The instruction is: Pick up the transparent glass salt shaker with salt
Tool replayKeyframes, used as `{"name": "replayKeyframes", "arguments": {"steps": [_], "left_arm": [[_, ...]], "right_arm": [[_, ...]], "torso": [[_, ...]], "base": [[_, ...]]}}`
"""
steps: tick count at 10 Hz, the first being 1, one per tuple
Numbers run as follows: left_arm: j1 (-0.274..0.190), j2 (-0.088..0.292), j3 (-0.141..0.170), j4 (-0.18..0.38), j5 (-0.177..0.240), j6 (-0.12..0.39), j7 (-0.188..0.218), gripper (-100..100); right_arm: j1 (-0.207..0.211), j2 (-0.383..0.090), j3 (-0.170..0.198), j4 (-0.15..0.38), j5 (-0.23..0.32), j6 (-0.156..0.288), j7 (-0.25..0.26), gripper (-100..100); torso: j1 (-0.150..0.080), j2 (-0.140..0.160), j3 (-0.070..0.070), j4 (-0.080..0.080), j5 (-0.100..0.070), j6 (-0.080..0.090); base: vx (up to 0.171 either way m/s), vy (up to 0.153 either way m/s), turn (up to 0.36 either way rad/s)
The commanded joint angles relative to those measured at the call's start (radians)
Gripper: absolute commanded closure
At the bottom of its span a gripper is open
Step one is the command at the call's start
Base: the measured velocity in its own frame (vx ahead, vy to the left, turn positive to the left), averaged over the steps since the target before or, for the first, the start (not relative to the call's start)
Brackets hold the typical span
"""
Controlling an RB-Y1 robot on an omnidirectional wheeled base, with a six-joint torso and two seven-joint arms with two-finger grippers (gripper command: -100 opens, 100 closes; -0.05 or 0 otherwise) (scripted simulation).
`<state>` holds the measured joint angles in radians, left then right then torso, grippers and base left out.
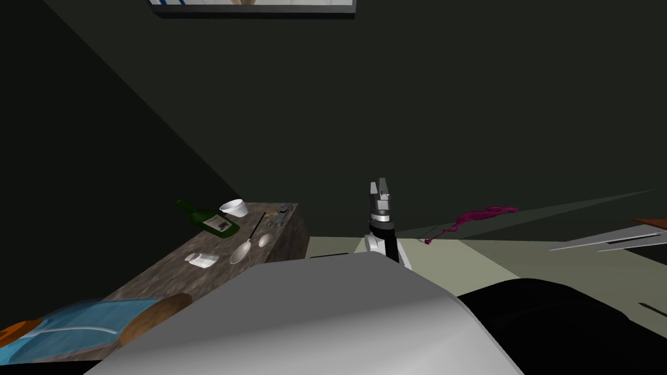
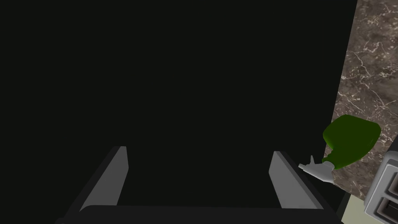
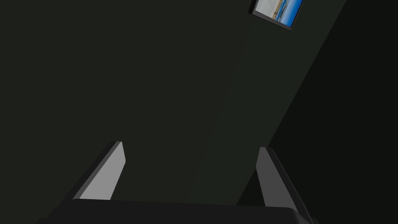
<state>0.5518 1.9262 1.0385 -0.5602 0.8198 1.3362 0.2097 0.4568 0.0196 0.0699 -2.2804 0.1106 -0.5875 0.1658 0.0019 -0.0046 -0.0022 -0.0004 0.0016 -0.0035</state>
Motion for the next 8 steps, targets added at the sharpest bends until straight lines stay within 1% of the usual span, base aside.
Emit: {"name": "replayKeyframes", "arguments": {"steps": [1,2,3,4,8], "left_arm": [[-0.045,-0.002,0.003,-0.004,-0.007,0.005,0.001,-100],[-0.04,-0.028,-0.008,-0.003,-0.011,-0.023,-0.002,-100],[-0.045,-0.022,0.004,-0.021,-0.024,0.003,0.004,-100],[-0.046,-0.025,0.004,-0.023,-0.027,0.002,0.005,100],[-0.046,-0.025,0.004,-0.023,-0.026,0.002,0.005,100]], "right_arm": [[0.0,0.0,0.0,0.0,0.0,0.0,0.0,0],[0.0,0.0,0.0,0.0,0.0,0.0,0.0,0],[0.0,0.0,0.0,0.0,0.0,0.0,0.0,0],[0.0,0.0,0.0,0.0,0.0,0.0,0.0,0],[0.0,0.0,0.0,0.0,0.0,0.0,0.0,0]], "torso": [[0.0,0.0,0.0,0.0,0.0,0.0],[0.0,0.0,0.0,0.0,0.0,0.0],[0.003,0.001,0.0,0.0,0.001,0.0],[0.003,0.001,0.0,0.0,0.001,0.0],[0.0,0.0,0.0,0.0,0.0,0.0]], "base": [[0.0,0.0,0.0],[-0.017,0.05,-0.036],[-0.012,0.033,-0.015],[0.0,0.0,0.0],[0.0,0.0,0.0]]}}
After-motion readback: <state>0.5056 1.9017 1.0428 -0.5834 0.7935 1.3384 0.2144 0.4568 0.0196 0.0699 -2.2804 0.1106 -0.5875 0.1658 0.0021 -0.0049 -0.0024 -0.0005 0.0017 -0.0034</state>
